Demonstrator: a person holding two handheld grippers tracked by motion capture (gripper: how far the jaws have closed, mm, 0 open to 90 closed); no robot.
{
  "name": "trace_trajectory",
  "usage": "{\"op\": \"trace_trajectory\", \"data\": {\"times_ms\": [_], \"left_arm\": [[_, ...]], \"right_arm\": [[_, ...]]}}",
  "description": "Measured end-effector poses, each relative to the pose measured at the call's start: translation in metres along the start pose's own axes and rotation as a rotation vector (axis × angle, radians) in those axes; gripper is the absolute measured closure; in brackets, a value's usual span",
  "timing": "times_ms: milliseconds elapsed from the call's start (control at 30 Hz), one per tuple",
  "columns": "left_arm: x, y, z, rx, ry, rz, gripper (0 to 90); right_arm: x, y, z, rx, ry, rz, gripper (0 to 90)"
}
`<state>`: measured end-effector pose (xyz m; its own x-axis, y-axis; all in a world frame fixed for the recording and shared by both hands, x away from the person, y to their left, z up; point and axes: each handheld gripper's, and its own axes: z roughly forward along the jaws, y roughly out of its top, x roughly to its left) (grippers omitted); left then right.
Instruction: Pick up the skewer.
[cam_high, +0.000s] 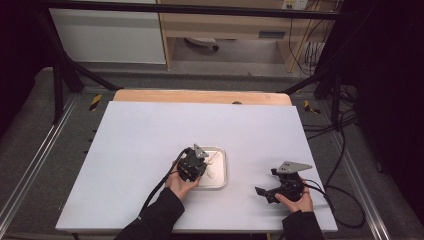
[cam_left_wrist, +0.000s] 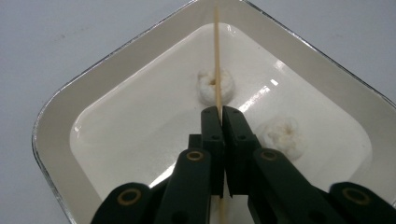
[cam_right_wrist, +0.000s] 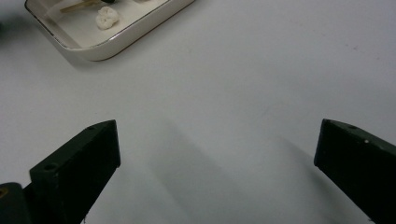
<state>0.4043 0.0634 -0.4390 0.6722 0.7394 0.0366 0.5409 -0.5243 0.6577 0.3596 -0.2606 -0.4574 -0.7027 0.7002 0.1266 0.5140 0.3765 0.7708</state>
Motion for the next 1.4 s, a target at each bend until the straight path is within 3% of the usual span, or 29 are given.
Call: {"op": "trace_trajectory", "data": {"times_ms": [400,633,833,1100,1400], "left_arm": [[-0.001,0.0,-0.013,-0.047,-0.04,0.011,88.4],[0.003,-0.003,-0.026,-0.043,-0.083,0.049,88.3],[0.005,-0.006,-0.033,-0.029,-0.124,0.087,88.3],[0.004,-0.007,-0.04,-0.016,-0.159,0.143,88.4],[0.001,-0.002,-0.05,-0.009,-0.175,0.197,88.4]], "right_arm": [[0.0,0.0,-0.001,-0.004,-0.002,-0.003,1.0],[0.001,0.001,-0.002,-0.005,-0.009,-0.006,0.9],[0.004,0.004,-0.002,0.01,-0.026,-0.036,0.7],[0.016,0.014,-0.004,0.01,-0.068,-0.109,0.7],[0.033,0.028,-0.005,0.038,-0.12,-0.243,1.3]]}}
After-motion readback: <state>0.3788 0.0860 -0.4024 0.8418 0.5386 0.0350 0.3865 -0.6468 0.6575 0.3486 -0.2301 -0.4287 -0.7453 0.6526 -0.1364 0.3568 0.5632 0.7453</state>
